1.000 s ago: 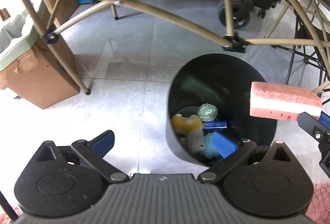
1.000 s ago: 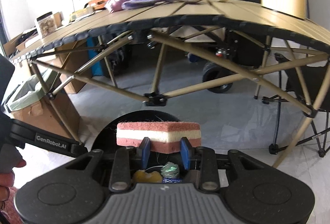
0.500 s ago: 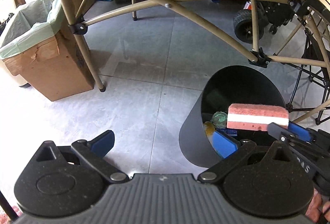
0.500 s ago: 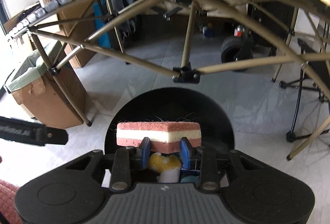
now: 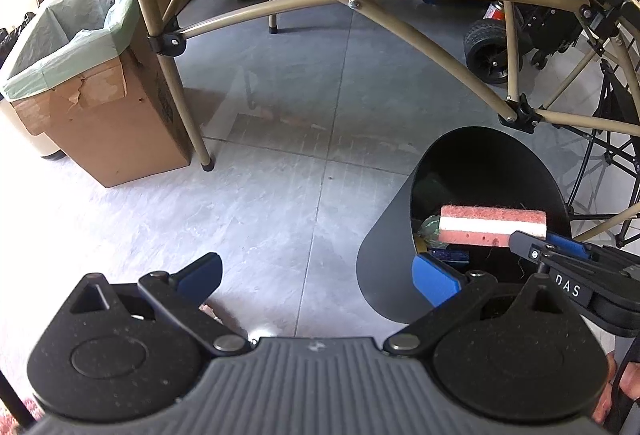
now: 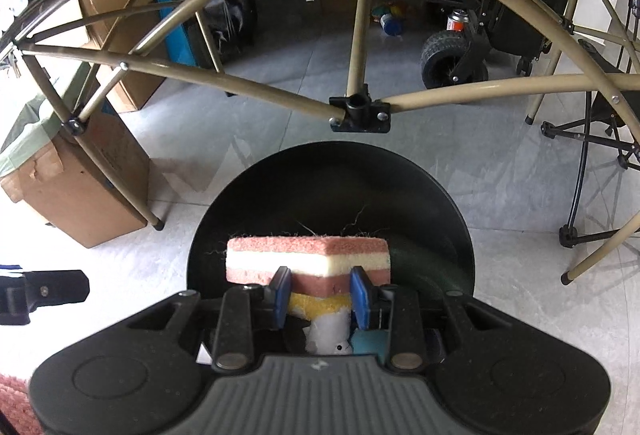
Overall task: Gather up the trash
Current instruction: 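Lower the pink sponge into the bin and open the right gripper, then raise both grippers from the bin back toward the table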
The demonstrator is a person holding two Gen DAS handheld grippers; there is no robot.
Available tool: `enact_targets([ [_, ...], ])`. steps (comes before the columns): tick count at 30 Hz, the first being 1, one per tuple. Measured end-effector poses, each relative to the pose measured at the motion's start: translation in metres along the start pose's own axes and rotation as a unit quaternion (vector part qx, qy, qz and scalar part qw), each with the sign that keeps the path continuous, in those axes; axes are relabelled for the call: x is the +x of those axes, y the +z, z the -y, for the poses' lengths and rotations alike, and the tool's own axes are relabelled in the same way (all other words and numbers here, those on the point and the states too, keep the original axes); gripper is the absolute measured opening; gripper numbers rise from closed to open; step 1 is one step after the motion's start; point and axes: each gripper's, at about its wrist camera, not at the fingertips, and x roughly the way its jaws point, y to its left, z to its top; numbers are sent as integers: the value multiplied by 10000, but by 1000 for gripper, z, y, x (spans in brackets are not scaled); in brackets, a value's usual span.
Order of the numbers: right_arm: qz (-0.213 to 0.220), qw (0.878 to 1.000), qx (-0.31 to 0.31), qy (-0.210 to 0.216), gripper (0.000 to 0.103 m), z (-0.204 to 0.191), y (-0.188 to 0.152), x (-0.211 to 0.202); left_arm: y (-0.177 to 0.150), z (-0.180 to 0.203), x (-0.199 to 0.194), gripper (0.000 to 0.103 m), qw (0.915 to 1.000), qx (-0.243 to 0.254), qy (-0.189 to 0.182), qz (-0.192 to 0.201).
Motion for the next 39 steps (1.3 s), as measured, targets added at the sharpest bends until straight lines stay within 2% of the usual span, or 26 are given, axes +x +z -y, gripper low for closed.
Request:
enact_targets([
  [3,-129,9998,79,163,33,3,1,3,0,0,2,103,10000,3,14,-18],
  [4,-166,9996,139,174,44,4,1,4,0,0,2,103,10000,5,19,-27],
  [5,-196,9995,180,145,68,5,1,5,-1,0,3,103,10000,5,23,-35],
  [6,-213,9995,199,109,82,5,1,6,-1,0,3,103,10000,8,29,-41],
  [7,-208,9995,202,100,101,4,1,6,-1,0,4,103,10000,9,34,-48],
  [13,-135,9990,291,318,103,8,-1,6,-1,1,6,103,10000,22,56,-74],
  [24,-60,10000,-17,7,103,1,-2,3,-1,1,7,103,10000,41,54,-68],
  [39,-14,9999,-97,-25,103,0,-2,-2,-1,2,3,103,10000,42,38,-35],
])
